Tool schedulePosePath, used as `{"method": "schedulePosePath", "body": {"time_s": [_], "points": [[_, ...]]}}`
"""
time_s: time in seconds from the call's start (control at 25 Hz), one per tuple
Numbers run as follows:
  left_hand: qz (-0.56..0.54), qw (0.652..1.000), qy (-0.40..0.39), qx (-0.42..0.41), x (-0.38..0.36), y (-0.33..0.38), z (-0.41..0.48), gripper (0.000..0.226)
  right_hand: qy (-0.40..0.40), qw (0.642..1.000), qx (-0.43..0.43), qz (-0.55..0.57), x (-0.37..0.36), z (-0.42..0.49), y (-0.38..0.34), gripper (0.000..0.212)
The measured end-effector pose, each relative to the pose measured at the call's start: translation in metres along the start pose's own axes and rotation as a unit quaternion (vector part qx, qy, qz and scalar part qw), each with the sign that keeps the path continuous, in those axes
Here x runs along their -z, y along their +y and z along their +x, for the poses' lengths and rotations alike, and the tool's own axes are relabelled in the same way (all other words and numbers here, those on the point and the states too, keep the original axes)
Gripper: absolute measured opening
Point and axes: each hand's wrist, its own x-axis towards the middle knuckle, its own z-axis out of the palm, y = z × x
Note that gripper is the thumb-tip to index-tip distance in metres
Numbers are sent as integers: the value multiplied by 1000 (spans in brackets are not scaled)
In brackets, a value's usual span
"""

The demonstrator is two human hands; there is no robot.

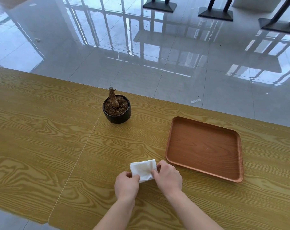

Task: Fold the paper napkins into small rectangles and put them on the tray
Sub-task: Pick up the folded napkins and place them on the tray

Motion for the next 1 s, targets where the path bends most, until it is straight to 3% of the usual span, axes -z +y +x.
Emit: {"method": "schedulePosePath", "body": {"time_s": [0.12,0.28,0.48,0.68,0.76,0.88,1.0], "points": [[-52,998,-27,-32,1,-1,0,9,-19,999,-20,40,2,1,4,19],[-112,989,-60,-74,6,-1,2,8,-64,981,-43,175,7,-1,12,16],[-174,975,-108,-83,14,9,-2,10,-181,881,-147,411,19,-8,21,24],[-181,972,-130,-78,15,13,-6,11,-173,804,-171,543,30,-16,27,16],[-172,972,-136,-81,15,13,-6,11,-138,809,-156,550,34,-20,28,13],[-146,975,-141,-91,14,13,-6,10,-66,851,-130,505,37,-28,27,12],[-110,976,-158,-97,14,16,-4,7,-12,850,-130,510,41,-34,25,12]]}}
